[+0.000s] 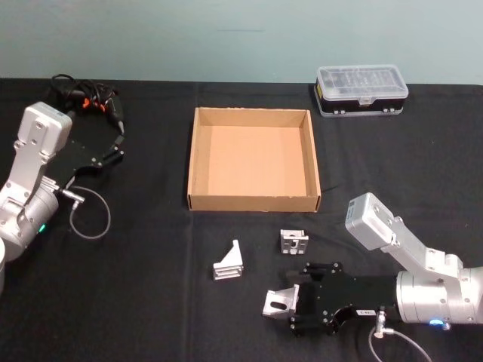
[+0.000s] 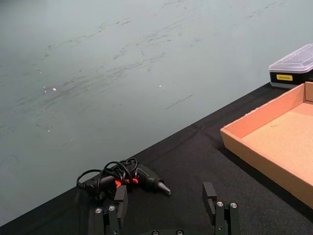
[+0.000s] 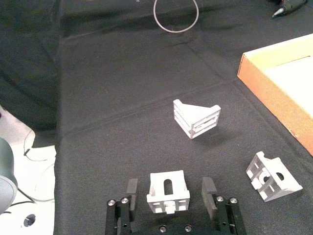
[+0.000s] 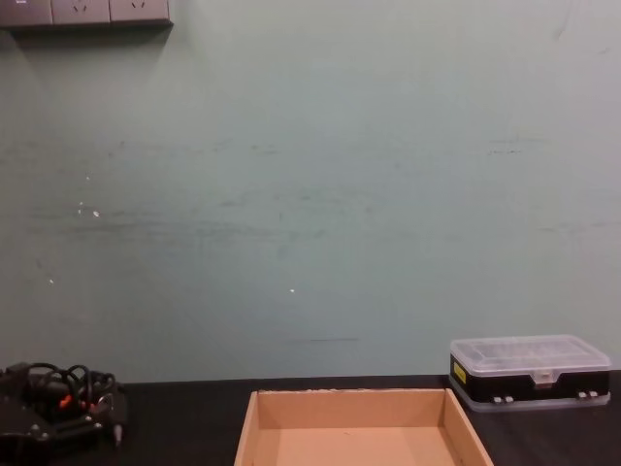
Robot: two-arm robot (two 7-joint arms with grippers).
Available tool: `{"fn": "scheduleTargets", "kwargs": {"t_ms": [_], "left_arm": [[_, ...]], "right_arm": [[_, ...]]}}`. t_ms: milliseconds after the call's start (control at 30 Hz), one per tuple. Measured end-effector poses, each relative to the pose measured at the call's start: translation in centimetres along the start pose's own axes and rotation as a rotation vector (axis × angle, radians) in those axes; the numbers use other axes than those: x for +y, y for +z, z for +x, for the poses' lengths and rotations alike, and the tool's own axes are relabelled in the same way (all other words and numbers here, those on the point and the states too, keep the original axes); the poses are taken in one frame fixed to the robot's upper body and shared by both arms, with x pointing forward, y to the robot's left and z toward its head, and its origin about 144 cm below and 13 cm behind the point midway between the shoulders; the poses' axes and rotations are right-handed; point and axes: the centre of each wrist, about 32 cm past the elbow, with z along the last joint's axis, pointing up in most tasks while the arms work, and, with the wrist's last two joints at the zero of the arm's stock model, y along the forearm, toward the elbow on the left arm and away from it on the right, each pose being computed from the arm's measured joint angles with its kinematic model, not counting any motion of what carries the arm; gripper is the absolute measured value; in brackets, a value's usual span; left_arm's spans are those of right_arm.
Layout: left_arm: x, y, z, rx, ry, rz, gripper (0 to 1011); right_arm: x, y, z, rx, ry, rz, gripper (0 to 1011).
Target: Use one hand to pick up the angle iron from the table and place it into the box.
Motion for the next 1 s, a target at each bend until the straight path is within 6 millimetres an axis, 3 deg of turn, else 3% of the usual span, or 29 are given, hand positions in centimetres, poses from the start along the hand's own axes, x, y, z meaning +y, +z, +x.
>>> {"fn": "scheduleTargets", "kwargs": {"t_ms": [433,733,1000], "left_arm": [[0.0,0.0,0.0,0.0,0.0,0.0,1000],[0.0,0.0,0.0,0.0,0.0,0.0,1000],[0.0,0.0,0.0,0.0,0.0,0.0,1000]], "right_arm": [[0.2,-0.1,0.1,0.0,0.008,-0.001,459],[0.1,0.5,0.2,-0.009,0.019,0.021,451],[-1.2,3.1,0.8,-0.045,-0.037,0.125,451]]}}
